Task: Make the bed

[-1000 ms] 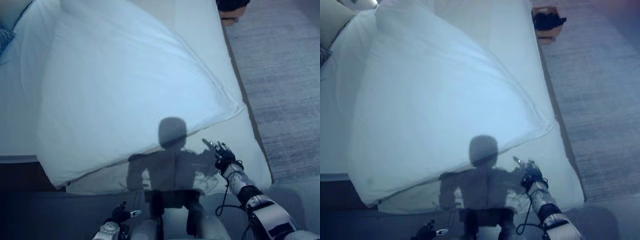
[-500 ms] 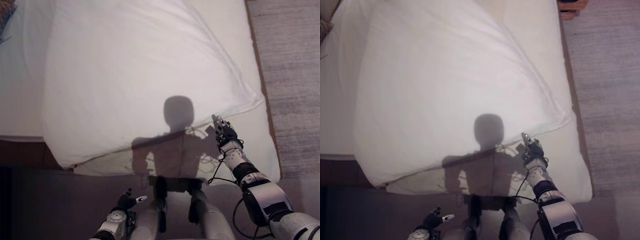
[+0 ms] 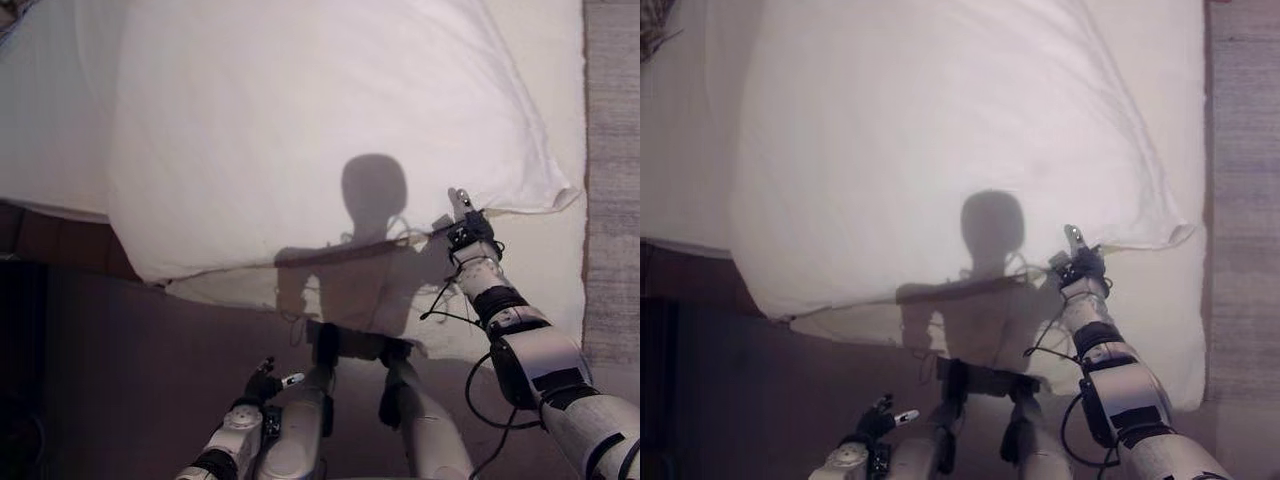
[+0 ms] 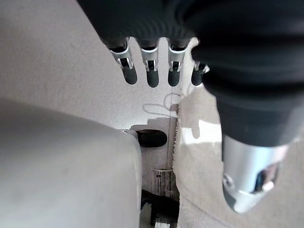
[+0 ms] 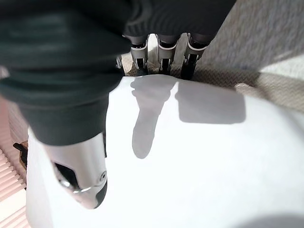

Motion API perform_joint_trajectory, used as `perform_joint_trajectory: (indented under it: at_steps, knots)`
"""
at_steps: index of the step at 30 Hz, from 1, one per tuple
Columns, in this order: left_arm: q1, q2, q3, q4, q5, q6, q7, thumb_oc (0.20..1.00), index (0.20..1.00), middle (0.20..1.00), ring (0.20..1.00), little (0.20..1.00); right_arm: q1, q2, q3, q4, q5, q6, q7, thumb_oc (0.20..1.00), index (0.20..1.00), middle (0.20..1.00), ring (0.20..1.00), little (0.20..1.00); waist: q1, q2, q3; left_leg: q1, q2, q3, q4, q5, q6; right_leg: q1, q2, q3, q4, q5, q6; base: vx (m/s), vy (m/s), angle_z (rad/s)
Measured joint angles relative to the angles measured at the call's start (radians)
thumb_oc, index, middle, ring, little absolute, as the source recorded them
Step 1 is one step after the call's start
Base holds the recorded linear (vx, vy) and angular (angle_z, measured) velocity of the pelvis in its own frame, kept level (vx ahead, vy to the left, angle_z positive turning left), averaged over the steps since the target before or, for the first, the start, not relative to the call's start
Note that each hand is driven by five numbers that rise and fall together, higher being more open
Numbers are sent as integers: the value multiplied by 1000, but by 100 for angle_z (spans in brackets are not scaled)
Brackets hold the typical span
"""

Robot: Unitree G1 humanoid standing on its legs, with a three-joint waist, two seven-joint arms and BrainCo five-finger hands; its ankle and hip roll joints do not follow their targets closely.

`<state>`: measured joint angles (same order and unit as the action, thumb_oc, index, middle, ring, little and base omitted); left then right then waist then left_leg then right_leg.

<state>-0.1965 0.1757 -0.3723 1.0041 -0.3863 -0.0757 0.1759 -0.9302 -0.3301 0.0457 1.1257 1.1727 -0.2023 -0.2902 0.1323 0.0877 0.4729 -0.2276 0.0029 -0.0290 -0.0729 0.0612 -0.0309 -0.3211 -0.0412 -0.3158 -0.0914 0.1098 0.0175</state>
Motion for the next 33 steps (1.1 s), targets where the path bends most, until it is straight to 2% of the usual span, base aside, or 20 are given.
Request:
perform_joint_trajectory:
  at_steps: [4,7,15,16,17,19,20,23,30,33]
  knots:
    - [-3,5,-3,-4,0,-1,5,1000,1000,1000,1000,1000,-48,-6,-3,18,9,-20,-10,1000,1000,1000,1000,1000,4,-1,3,-25,-1,-30,-6,17,-4,-14,-4,-29,0,-1,1,-17,-5,22]
    - [-16,10,-4,-8,0,-5,10,1000,1000,1000,1000,1000,-93,-21,-8,30,21,-35,-30,1000,1000,1000,1000,1000,24,-2,9,-59,-1,-42,-6,30,-8,-42,-4,-41,0,2,1,-29,-15,14]
    - [-30,43,-51,-92,-42,-11,49,1000,1000,1000,1000,1000,-262,-76,-35,103,39,-62,-148,1000,1000,1000,1000,1000,51,-3,37,-178,-2,-90,-3,63,-19,-137,-8,-88,0,13,3,-18,-18,15]
    - [-30,43,-61,-103,-43,-15,50,1000,1000,1000,1000,1000,-271,-84,-35,103,39,-64,-156,893,893,893,893,893,51,-3,37,-191,-2,-97,-3,67,-20,-147,-8,-95,0,13,2,-13,-14,31]
    - [-30,43,-78,-124,-52,-22,51,1000,1000,1000,1000,1000,-284,-95,-34,103,39,-74,-169,639,639,639,639,639,52,-2,37,-215,-2,-112,-4,75,-23,-166,-9,-109,0,14,1,58,-25,26]
    - [-32,35,-87,-138,-73,-28,51,1000,1000,1000,1000,1000,-296,-104,-32,101,38,-93,-185,520,520,520,520,520,51,-3,38,-242,-2,-121,-6,84,-25,-185,-10,-114,0,15,1,17,-6,24]
    - [-35,35,-94,-141,-79,-29,51,1000,1000,1000,1000,1000,-298,-109,-30,104,38,-98,-190,514,514,514,514,514,53,-4,38,-251,-2,-122,-4,87,-24,-192,-10,-115,0,16,1,-20,12,17]
    - [-34,42,-110,-168,-91,-41,62,1000,1000,1000,1000,1000,-333,-138,2,113,35,-99,-202,200,200,200,200,200,53,-4,41,-292,-5,-125,-3,99,-24,-231,-13,-117,0,23,6,11,-5,4]
    - [-33,50,-144,-268,-112,-45,82,1000,1000,1000,1000,1000,-406,-157,44,105,-6,-96,-214,200,200,200,200,200,56,-4,41,-353,-5,-133,-3,113,-28,-289,-12,-120,1,36,-1,-16,24,1]
    - [-40,76,-192,-430,-170,-49,78,1000,1000,1000,1000,1000,-398,-151,45,5,-20,-104,-235,200,200,200,200,200,40,-5,41,-394,-12,-125,26,111,-29,-321,-19,-116,8,43,-2,-90,135,1]
